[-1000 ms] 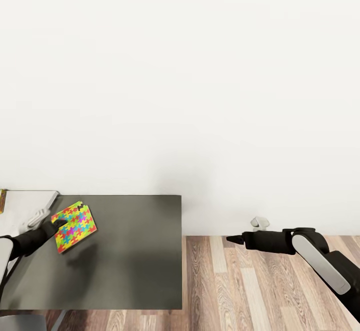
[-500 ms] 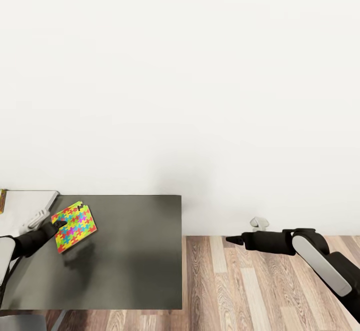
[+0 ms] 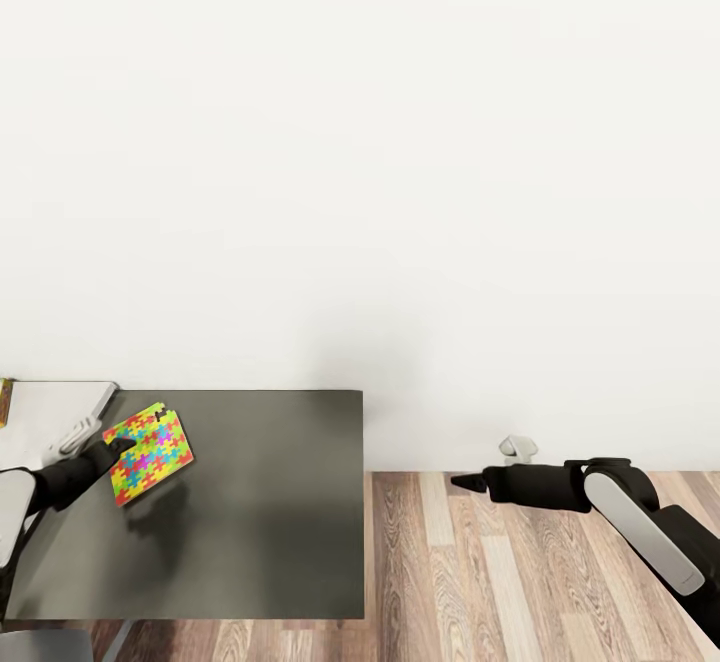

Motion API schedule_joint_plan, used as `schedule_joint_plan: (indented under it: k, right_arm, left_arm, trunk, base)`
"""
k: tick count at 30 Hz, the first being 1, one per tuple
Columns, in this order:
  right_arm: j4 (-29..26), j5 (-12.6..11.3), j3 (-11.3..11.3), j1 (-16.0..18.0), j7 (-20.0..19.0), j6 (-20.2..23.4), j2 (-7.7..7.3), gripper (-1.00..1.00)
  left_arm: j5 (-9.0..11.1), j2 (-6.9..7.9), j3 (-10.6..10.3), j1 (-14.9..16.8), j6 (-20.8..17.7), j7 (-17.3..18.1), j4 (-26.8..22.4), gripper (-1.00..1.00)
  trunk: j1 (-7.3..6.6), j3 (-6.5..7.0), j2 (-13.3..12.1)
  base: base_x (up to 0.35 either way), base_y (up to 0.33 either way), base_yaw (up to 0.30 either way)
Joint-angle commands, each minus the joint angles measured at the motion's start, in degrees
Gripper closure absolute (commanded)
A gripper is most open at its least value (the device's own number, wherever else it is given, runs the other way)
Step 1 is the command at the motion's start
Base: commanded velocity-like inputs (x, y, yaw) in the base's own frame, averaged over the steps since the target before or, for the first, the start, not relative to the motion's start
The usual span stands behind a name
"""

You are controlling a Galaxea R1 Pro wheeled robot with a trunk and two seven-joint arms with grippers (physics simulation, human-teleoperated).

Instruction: Put all the toys in the child's room - the three board games (two on the bed and one on the table), the two jigsaw puzzles on the table, and the tennis ball on the table - inside the toy box on the table in the child's room.

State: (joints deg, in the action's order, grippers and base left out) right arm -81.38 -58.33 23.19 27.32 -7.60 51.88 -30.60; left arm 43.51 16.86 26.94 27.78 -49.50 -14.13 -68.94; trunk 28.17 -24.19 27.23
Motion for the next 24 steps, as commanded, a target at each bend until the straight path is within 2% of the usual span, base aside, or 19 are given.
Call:
schedule_joint_plan:
  k: [1,24]
  right_arm:
    - [0.0,0.5,0.1,0.1,-0.5,0.1,-0.05,-1.0]
    - [-0.8,0.9,0.1,0.0,-0.4,1.4,0.01,-1.0]
  left_arm:
    - [0.6,0.0,0.0,0.0,-0.2,-0.5,-0.1,-1.0]
    - [0.6,0.08,-0.3,4.0,0.8,-0.2,4.6,-1.0]
  trunk:
    - [0.03,-0.08,0.1]
    - [0.03,-0.08,0.1]
  base:
    - [0.0,0.0,0.0]
    - [0.0,0.0,0.0]
